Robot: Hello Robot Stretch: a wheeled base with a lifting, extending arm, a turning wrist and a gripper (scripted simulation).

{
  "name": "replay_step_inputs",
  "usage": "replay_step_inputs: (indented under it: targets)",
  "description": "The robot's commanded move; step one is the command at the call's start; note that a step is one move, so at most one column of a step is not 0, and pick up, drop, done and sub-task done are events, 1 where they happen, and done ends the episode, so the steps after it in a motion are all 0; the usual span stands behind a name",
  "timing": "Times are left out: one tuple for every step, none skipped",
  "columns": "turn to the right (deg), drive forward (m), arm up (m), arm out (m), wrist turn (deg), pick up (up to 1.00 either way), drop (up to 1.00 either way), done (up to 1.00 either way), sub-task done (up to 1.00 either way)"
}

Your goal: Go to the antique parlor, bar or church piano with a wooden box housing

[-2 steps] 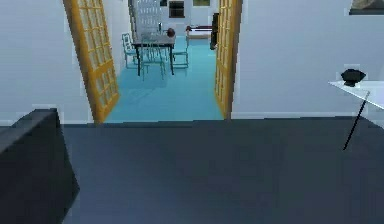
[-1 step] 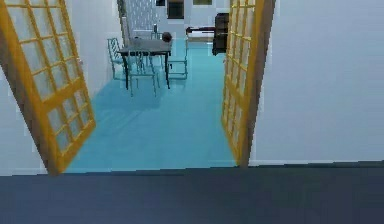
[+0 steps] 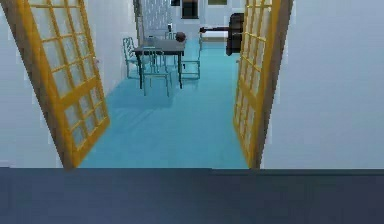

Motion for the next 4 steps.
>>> replay_step_inputs:
  targets:
    - [0.0, 1.00, 0.00, 0.00, 0.0, 0.00, 0.00, 0.00, 0.00]
    - [0.0, 1.00, 0.00, 0.00, 0.0, 0.00, 0.00, 0.00, 0.00]
    - [0.0, 0.75, 0.00, 0.00, 0.0, 0.00, 0.00, 0.00, 0.00]
    - [33.0, 0.00, 0.00, 0.00, 0.0, 0.00, 0.00, 0.00, 0.00]
